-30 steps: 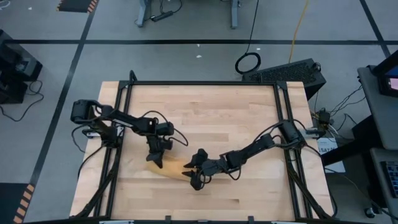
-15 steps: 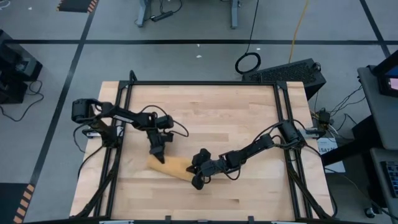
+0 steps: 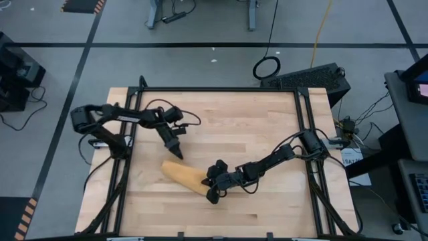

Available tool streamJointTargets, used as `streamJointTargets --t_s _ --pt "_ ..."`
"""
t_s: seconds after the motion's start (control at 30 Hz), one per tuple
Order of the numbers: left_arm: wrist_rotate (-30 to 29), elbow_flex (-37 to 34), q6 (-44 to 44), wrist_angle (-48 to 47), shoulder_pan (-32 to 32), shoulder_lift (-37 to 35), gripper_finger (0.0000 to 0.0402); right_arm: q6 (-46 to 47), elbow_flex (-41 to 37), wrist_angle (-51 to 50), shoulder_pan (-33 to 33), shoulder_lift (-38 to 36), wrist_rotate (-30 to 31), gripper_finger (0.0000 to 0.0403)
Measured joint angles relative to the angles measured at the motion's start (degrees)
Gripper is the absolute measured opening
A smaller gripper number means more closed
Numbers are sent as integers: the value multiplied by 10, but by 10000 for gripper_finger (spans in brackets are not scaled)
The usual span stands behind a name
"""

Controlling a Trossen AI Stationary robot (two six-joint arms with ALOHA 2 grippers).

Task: Roll towel
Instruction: Roll the yellow towel

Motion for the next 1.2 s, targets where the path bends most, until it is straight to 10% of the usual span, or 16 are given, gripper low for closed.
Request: streamJointTargets --t_s 0.17,0.43,0.97,1.2 --pt "-22 0 38 -86 -31 -121 266 9 0 -7 0 0 0 0" --pt "-258 -11 117 -68 -221 -334 212 9 0 -14 -1 0 1 0" --pt "-435 -159 91 116 -214 -216 12 -19 0 -25 -2 0 1 0" --pt "-355 -136 34 128 -180 -213 9 -20 0 -39 -2 0 1 0"
